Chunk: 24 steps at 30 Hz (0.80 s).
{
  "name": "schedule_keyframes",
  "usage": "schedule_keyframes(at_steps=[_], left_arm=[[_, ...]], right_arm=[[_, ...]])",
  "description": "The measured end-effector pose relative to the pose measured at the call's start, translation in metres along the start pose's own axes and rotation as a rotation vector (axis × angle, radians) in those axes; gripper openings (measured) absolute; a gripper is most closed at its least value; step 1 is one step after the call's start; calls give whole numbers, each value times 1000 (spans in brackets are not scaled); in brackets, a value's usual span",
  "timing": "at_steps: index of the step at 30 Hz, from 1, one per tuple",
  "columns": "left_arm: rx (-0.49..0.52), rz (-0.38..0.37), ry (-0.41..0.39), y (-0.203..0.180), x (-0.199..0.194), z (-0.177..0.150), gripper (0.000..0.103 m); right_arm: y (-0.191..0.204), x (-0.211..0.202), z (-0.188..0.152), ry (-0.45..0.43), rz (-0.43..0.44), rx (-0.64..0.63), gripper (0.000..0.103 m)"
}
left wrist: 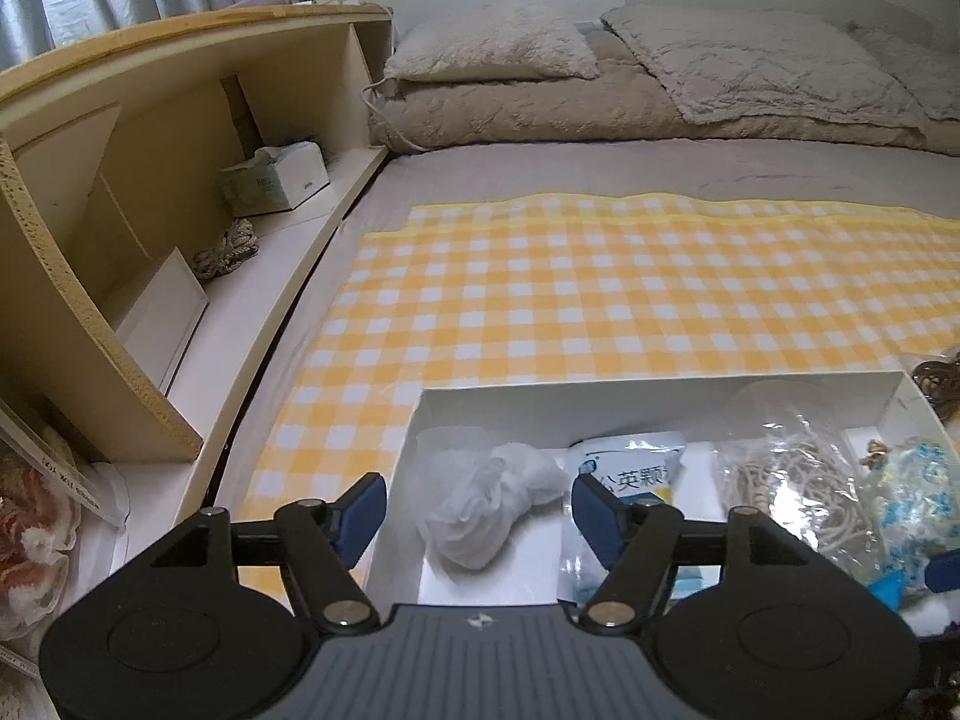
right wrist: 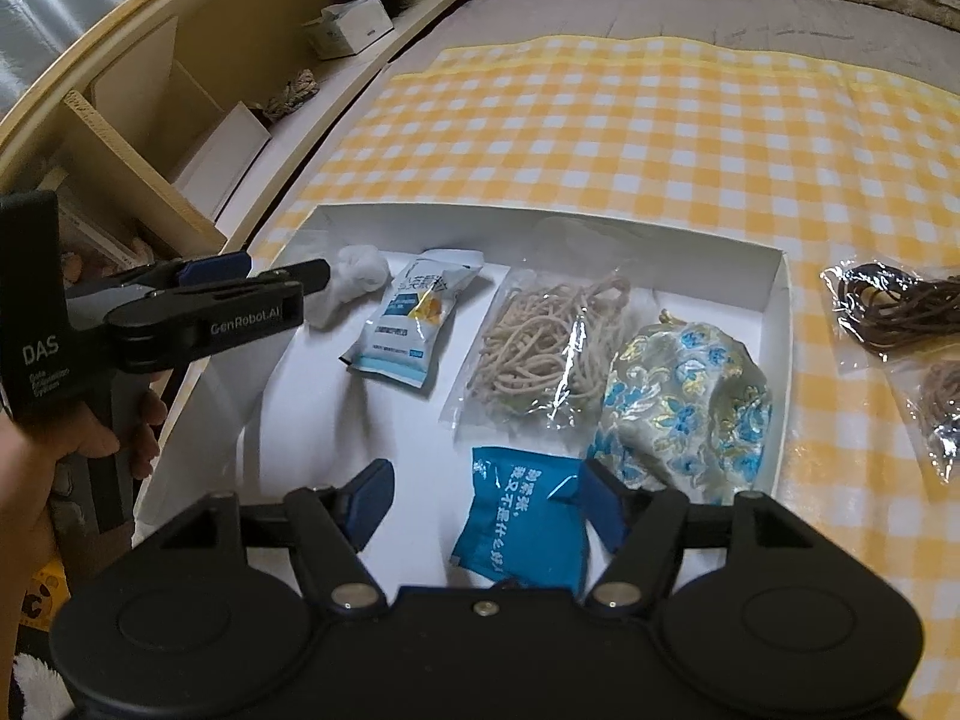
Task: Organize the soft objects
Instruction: 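Open both grippers in the box and move them toward the two cable bags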
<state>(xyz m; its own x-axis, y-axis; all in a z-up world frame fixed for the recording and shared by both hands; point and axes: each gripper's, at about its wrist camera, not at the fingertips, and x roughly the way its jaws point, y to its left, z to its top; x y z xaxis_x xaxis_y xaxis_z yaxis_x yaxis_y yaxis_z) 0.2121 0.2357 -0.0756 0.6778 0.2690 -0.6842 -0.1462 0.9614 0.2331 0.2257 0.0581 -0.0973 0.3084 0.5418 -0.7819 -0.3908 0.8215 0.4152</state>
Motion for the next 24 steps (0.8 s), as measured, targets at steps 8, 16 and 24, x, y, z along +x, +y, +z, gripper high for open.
schedule_keyframes(at_steps=[8,16,24], left_arm=[[-34,-33,-20,2,-27,-3,73],[-55,-59,-38,3,-55,-10,77],[-93,-102,-48,4,-79,-16,82]], right_arm=[[5,-16,-5,-30,9,-20,69],[12,-36,-11,-75,5,-64,71],[11,-61,-13,-143,-10,-102,78]])
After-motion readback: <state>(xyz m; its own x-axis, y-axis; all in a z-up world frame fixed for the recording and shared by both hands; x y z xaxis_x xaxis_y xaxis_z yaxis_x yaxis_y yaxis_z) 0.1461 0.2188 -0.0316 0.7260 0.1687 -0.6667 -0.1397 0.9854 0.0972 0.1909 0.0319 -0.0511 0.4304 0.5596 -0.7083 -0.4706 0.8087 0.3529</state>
